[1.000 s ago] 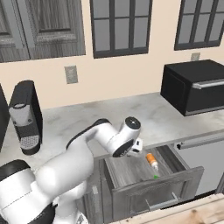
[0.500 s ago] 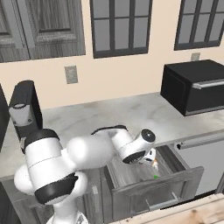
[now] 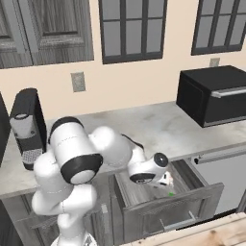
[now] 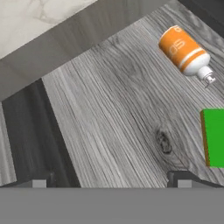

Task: Restock the sink supplies by placing the sponge and soap dispenser on the counter and next to the sink. Make sure the soap dispenser is upright.

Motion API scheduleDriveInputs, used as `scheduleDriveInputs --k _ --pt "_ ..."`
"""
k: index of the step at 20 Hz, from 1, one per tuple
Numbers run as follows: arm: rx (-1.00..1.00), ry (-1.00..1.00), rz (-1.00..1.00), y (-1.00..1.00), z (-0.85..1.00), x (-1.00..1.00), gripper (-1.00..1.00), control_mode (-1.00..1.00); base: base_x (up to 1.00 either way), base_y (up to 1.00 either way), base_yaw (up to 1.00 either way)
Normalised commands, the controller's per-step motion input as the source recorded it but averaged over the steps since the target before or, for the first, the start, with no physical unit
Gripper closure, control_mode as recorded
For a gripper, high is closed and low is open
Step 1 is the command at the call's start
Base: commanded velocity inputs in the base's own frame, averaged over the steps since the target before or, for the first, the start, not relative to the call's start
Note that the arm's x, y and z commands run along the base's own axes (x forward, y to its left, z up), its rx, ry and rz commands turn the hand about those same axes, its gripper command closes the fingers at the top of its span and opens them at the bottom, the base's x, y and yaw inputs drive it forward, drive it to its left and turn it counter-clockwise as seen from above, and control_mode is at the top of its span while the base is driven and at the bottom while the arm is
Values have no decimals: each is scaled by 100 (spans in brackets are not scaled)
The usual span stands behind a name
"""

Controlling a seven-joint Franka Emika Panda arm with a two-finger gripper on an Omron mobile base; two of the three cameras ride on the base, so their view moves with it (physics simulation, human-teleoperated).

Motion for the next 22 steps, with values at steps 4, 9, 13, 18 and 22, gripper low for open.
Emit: scheduleDriveInputs --k 4,9,13,18,22 --pt "0 10 0 -6 -40 11 -100 -100 0 0 0" --pt "0 11 0 -21 -43 0 -100 -100 0 0 0" --pt "4 4 0 -39 -36 -16 -100 -100 0 0 0" --pt "8 0 0 -66 -18 -58 -100 -100 0 0 0" --pt "10 0 0 -69 -12 -66 -100 -100 0 0 0"
